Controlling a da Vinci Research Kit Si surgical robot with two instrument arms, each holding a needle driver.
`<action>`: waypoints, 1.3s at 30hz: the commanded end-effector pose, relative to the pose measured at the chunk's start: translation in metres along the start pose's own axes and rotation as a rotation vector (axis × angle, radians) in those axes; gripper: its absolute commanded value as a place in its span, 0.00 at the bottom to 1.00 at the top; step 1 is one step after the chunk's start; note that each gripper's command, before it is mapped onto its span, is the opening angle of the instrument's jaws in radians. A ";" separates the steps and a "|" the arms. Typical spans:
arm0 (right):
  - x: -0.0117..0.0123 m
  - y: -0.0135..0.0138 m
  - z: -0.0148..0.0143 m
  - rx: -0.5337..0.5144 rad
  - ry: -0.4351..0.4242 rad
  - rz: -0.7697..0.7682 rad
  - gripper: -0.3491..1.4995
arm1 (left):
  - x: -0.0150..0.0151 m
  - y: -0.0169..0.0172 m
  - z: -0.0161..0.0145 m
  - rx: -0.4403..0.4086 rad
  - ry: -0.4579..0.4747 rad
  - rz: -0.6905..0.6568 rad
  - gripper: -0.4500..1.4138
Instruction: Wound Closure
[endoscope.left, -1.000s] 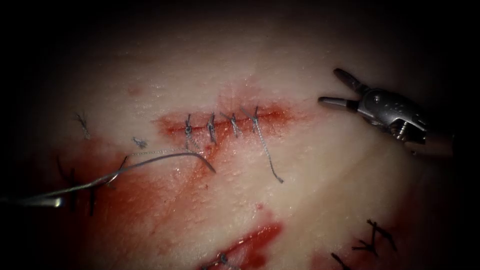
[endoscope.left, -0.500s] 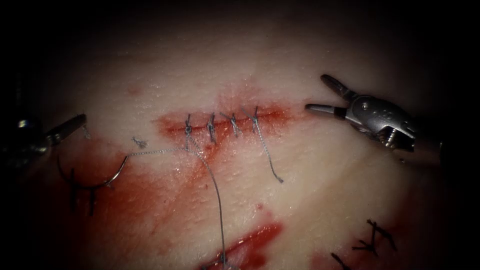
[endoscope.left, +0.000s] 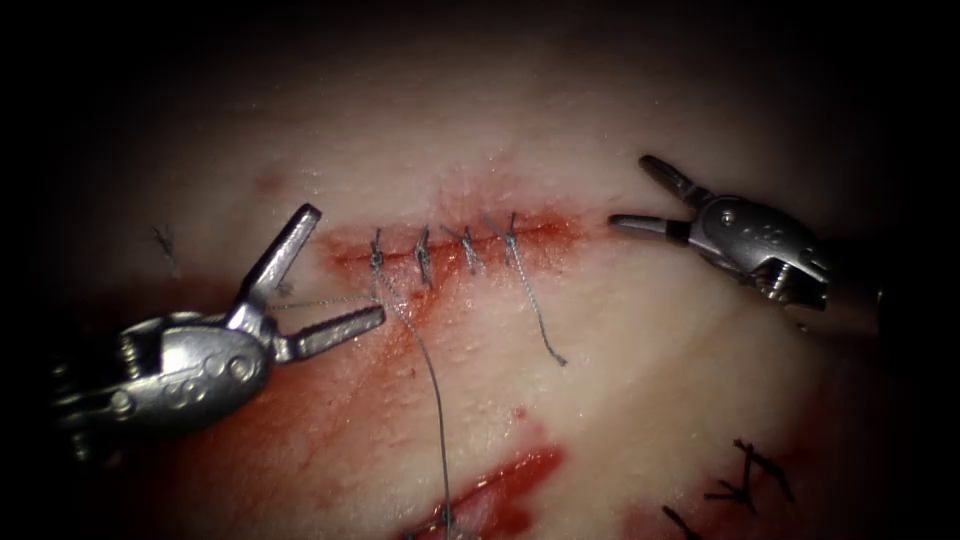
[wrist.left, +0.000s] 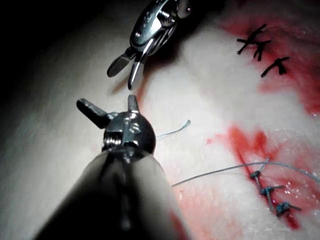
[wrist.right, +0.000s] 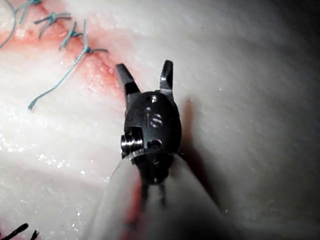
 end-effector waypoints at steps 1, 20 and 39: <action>0.0000 0.0000 0.0010 0.002 0.004 -0.001 0.52 | -0.0002 0.0000 0.0014 -0.020 0.001 0.003 0.63; 0.0000 -0.0003 0.0005 0.005 0.004 -0.002 0.52 | -0.0089 0.0083 0.0134 -0.247 -0.144 0.315 0.63; 0.0000 -0.0006 0.0006 0.003 0.005 -0.002 0.51 | -0.0159 0.0144 0.0202 -0.287 -0.326 0.471 0.59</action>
